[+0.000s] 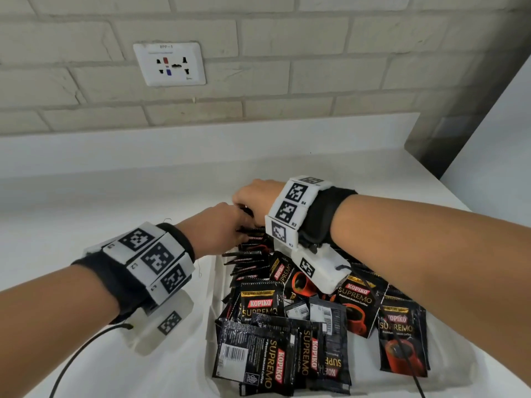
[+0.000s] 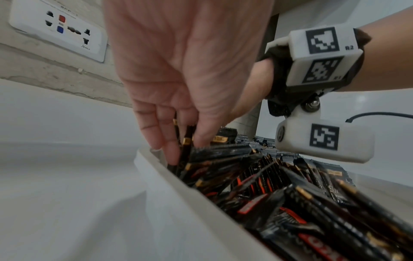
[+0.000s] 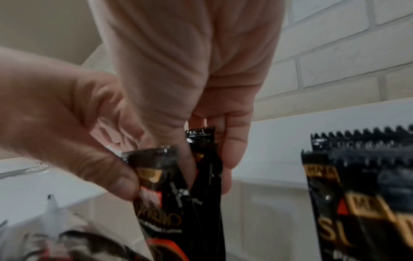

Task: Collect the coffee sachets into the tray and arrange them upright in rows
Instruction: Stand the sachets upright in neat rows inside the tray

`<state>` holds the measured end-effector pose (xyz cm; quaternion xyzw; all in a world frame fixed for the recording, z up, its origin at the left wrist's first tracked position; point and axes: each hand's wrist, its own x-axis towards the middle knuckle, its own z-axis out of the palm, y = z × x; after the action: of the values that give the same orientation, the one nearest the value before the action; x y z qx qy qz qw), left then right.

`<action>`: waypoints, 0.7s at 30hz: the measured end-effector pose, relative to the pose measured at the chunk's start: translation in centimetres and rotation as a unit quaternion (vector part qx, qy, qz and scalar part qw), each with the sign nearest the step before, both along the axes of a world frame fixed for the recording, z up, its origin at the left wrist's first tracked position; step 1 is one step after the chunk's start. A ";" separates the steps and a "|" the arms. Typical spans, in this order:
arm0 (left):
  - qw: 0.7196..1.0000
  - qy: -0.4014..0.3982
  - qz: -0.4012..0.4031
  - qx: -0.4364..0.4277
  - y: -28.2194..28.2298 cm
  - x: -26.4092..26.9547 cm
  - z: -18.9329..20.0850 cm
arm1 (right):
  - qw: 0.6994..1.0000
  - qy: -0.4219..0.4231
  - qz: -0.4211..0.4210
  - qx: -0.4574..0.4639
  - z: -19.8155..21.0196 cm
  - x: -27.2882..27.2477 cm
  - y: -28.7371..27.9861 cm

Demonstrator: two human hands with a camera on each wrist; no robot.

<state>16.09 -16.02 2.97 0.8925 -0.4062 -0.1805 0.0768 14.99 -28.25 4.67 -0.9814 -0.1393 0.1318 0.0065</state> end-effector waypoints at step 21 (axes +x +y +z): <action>0.992 -0.044 -0.094 0.069 1.0 -2.2 1.2 | 0.993 0.048 -0.081 0.067 4.0 -3.2 -4.0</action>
<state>13.87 -14.98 4.13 0.8604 -0.4782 -0.1753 -0.0204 11.84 -32.25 8.71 -0.9794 -0.0670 0.1681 0.0896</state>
